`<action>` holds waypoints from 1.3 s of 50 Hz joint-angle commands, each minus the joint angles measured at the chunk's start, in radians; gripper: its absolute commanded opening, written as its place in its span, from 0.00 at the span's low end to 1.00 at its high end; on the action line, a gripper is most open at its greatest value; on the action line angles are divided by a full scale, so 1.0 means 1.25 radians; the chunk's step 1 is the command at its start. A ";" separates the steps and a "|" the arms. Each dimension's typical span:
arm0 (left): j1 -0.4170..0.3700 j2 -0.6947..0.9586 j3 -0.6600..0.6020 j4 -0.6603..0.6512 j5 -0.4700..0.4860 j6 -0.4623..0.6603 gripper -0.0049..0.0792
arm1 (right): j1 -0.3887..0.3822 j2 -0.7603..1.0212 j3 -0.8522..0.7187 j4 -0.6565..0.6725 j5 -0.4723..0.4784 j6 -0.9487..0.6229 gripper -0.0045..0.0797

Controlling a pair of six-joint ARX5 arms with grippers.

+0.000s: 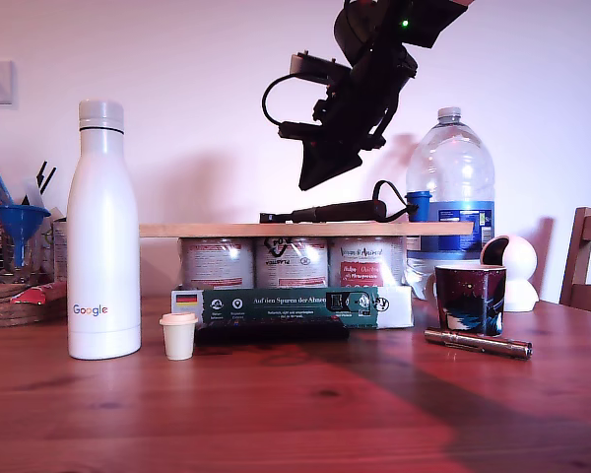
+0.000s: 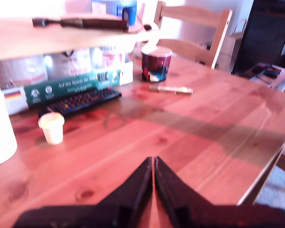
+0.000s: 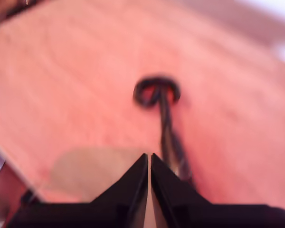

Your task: Pick up the bottle opener and place it on the shelf at the back

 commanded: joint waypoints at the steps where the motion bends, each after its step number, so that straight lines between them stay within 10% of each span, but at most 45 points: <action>1: -0.004 -0.007 -0.011 0.006 -0.003 -0.002 0.03 | -0.003 -0.031 -0.005 -0.032 -0.002 0.001 0.04; 40: -0.003 -0.007 -0.011 0.004 -0.038 -0.024 0.03 | -0.011 -0.197 -0.006 -0.172 0.082 0.003 0.04; 65: -0.003 -0.007 -0.011 0.002 -0.044 -0.039 0.03 | -0.005 -0.247 -0.218 -0.043 0.107 0.010 0.04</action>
